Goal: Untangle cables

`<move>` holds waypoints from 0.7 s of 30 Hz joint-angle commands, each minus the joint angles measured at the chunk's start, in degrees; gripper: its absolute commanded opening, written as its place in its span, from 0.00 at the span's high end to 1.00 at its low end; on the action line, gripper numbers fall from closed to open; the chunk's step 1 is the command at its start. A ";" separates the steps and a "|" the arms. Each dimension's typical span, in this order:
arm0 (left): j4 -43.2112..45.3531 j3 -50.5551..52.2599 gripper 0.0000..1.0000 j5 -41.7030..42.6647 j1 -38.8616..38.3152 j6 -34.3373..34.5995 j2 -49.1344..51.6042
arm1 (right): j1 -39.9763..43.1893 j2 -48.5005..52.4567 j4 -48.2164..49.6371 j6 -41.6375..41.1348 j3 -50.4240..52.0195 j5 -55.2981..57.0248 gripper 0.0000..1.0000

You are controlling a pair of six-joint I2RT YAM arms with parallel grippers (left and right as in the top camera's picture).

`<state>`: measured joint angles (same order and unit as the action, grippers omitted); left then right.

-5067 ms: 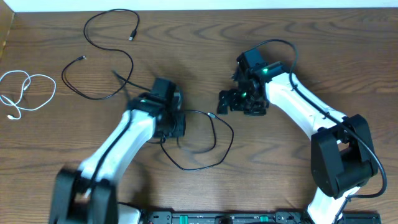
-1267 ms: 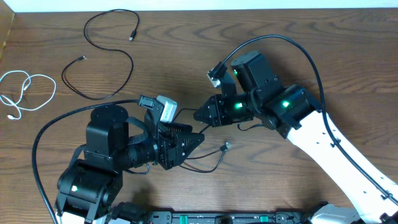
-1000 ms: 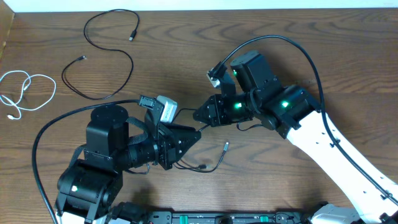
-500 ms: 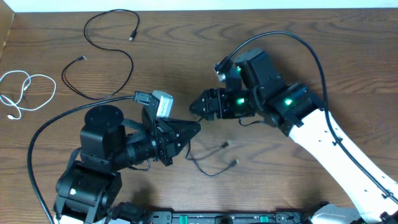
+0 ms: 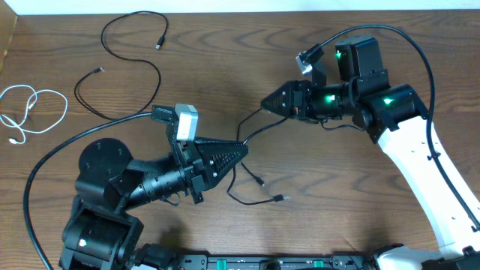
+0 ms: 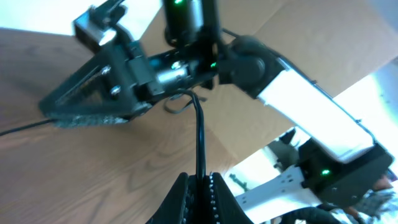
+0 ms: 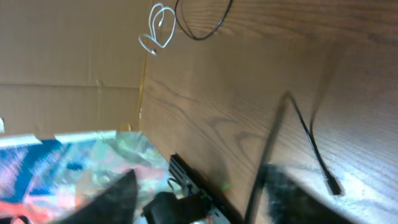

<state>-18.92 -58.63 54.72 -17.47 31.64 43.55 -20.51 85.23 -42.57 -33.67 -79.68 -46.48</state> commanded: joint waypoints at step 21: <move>-9.20 -0.59 0.27 -5.62 -0.13 -1.49 0.59 | 0.22 0.04 -6.16 2.29 -0.13 -0.42 0.99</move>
<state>-26.61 -58.63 51.83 -17.47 34.30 43.86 -20.49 85.23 -48.03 -32.73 -79.68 -47.59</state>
